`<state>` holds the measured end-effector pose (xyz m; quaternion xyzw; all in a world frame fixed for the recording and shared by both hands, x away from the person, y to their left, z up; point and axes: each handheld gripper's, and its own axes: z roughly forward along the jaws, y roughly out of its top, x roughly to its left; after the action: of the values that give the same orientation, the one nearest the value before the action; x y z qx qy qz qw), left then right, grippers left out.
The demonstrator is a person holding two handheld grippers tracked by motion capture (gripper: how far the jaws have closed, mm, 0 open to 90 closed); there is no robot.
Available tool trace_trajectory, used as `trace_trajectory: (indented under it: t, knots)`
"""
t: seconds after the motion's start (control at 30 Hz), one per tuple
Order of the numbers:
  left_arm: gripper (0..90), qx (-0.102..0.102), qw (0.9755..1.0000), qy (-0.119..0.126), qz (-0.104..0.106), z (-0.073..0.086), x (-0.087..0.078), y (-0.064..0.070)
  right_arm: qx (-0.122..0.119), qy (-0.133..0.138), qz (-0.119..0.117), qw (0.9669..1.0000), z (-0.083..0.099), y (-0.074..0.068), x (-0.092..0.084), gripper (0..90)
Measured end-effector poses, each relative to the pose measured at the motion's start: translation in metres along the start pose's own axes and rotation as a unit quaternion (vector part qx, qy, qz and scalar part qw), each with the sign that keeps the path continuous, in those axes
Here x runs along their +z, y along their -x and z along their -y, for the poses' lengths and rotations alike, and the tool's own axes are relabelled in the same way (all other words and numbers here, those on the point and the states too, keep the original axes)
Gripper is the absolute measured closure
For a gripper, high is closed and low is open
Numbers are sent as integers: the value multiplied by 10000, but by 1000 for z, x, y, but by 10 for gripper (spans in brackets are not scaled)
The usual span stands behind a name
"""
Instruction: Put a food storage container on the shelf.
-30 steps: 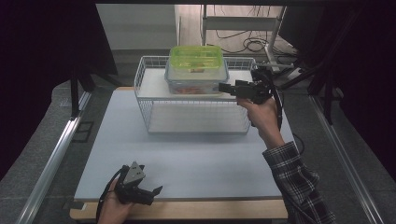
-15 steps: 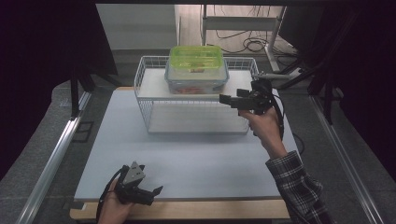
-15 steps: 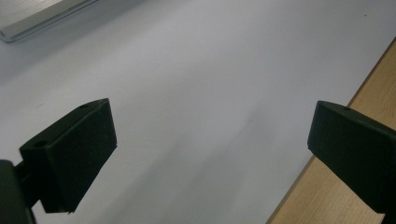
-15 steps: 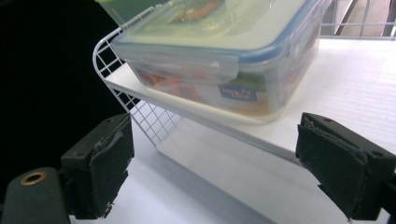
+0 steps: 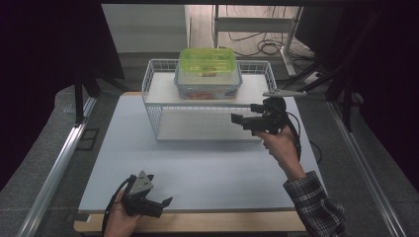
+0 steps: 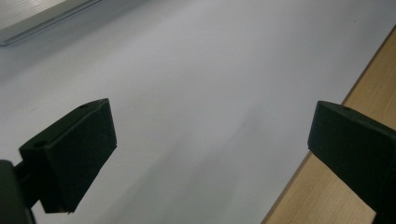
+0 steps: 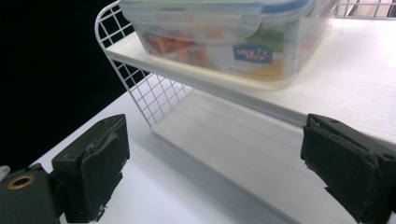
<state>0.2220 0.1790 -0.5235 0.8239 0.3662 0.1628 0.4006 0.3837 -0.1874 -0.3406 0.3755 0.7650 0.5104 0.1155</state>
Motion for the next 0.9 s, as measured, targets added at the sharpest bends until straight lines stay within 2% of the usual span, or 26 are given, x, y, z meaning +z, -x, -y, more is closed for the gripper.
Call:
trace_trajectory:
  t: [0.27, 0.63, 0.73, 0.9]
  knots:
    - [8, 13, 10000, 29, 54, 0, 0, 0, -193, -80, 37, 9998, 15, -6, 1, 69]
    - [8, 13, 10000, 8, 47, 0, 0, 0, -313, -187, 50, 9993, 33, -7, 4, 54]
    - [9, -18, 10000, -17, 66, 0, 0, 0, -428, -233, 92, 9988, 42, -8, 7, 43]
    - [10, -39, 10000, -39, 82, 0, -1, -1, -434, -353, 67, 9984, 53, -8, 10, 33]
